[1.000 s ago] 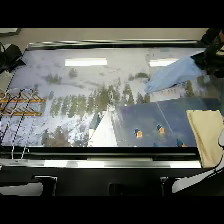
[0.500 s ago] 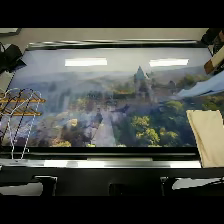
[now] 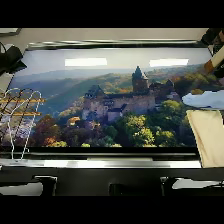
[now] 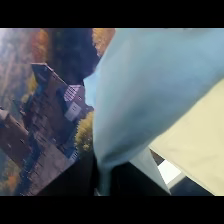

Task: Fold the clothes and pants, and hang the long-sleeved shirts on hangers.

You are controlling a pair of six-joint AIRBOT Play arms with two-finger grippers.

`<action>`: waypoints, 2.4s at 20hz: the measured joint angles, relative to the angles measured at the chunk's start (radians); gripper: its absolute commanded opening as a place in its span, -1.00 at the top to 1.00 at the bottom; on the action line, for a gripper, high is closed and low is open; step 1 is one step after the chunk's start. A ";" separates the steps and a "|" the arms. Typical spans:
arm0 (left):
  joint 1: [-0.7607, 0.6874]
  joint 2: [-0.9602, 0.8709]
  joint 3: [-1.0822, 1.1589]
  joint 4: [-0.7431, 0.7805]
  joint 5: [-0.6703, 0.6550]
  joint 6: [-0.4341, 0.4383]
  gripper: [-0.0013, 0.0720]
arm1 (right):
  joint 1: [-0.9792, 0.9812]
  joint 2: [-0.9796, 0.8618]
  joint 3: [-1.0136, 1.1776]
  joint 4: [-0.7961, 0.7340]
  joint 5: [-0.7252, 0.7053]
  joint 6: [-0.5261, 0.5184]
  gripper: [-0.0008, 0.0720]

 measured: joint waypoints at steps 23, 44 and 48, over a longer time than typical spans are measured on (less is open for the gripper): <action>-0.067 0.000 0.000 0.000 -0.014 0.001 0.93 | -0.002 0.122 -0.573 -0.583 0.174 -0.077 0.88; -0.068 0.000 0.000 0.000 -0.014 0.000 0.93 | -0.002 0.123 -0.702 -0.719 0.212 -0.084 -0.63; -0.068 0.000 0.000 0.000 -0.014 0.000 0.93 | -0.002 0.133 -0.703 -0.795 0.221 -0.079 -0.40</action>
